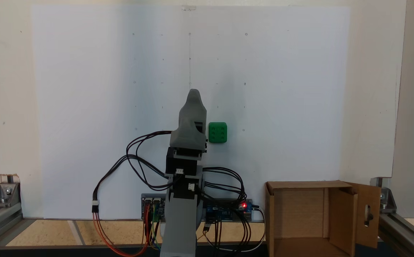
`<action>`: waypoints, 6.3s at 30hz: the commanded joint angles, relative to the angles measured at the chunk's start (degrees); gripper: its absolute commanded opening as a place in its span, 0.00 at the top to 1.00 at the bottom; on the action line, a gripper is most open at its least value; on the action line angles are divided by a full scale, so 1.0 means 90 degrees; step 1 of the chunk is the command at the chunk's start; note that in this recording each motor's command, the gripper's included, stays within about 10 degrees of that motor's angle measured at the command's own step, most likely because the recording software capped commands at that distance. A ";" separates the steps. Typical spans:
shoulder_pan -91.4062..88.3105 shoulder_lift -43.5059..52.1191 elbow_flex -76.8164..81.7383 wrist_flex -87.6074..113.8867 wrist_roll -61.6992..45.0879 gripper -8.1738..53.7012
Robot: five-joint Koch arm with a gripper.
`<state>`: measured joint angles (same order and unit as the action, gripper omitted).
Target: Grasp a green dice and put it in the bin.
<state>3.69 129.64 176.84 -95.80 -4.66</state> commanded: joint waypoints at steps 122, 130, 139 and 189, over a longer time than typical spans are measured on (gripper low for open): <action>0.3643 -0.0723 -0.7959 1.9082 -0.3076 0.10; 0.3437 -0.1514 -0.7949 1.8477 -0.3066 0.10; 0.3447 -0.2021 -0.7607 1.7969 -0.3076 0.10; 0.3437 -0.2520 -0.5420 1.5615 -0.3916 0.10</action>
<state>34.63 107.05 129.11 45.44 -35.68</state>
